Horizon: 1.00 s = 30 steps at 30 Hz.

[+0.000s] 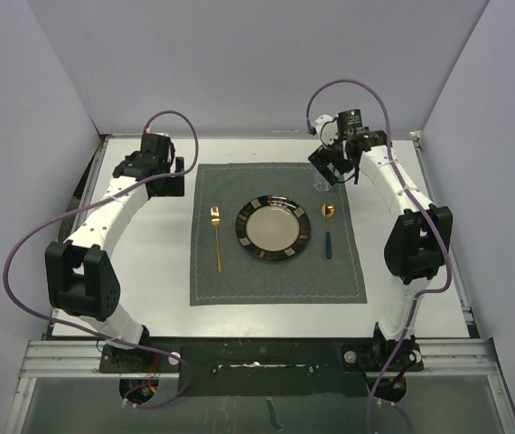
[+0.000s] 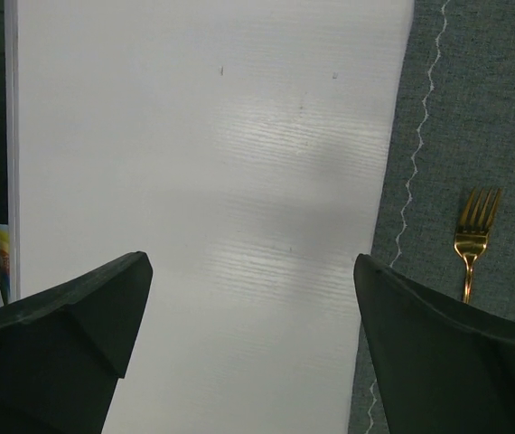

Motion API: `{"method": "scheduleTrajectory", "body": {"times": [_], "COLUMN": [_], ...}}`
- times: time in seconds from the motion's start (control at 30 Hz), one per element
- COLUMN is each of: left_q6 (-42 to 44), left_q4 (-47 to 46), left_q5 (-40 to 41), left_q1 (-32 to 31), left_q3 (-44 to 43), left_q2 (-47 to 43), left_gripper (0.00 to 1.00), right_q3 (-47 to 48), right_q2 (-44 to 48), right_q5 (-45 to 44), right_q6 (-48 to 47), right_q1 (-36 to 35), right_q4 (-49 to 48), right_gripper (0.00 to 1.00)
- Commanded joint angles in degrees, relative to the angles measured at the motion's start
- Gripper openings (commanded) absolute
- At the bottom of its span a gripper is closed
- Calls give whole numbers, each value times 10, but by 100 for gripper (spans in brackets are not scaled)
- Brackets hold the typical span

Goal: Set the dinner table for one person
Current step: Place the fork on the napkin.

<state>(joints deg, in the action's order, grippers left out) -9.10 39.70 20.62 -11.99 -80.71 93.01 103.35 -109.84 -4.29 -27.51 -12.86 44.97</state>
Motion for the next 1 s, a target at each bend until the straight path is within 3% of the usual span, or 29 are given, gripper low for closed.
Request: {"method": "scheduleTrajectory", "body": {"times": [0.0, 0.1, 0.17, 0.23, 0.27, 0.33, 0.4, 0.63, 0.97], "left_q6": [-2, -24, -38, -68, -85, -111, -119, -88, -43], "left_q4": [-35, -28, -14, 1, 6, 1, -29, -66, -34], "left_q5": [-15, -40, -81, -110, -120, -142, -170, -209, -241], "left_q1": [2, 8, 9, 9, 9, 9, 9, 8, 28], "left_q3": [-22, -27, -32, -30, -21, 1, 21, -93, -239], "left_q2": [-22, -16, -7, 1, 4, 4, 4, 116, 284], "left_gripper": [94, 59, 36, 16, 10, 5, 5, 4, 1], "right_q3": [34, 38, 32, 15, 4, -22, -59, -171, -191], "right_q2": [-7, -3, 4, 16, 23, 38, 60, 98, 65], "right_q5": [0, 23, 48, 66, 72, 76, 79, 48, 73], "right_q6": [11, 20, 30, 36, 36, 25, 3, -98, -101], "right_q1": [-10, -12, -16, -26, -35, -61, -101, -284, -378], "right_q4": [6, 15, 23, 24, 24, 24, 25, -5, -53], "right_gripper": [98, 100, 91, 73, 50, 19, 2, 0, 0]}}
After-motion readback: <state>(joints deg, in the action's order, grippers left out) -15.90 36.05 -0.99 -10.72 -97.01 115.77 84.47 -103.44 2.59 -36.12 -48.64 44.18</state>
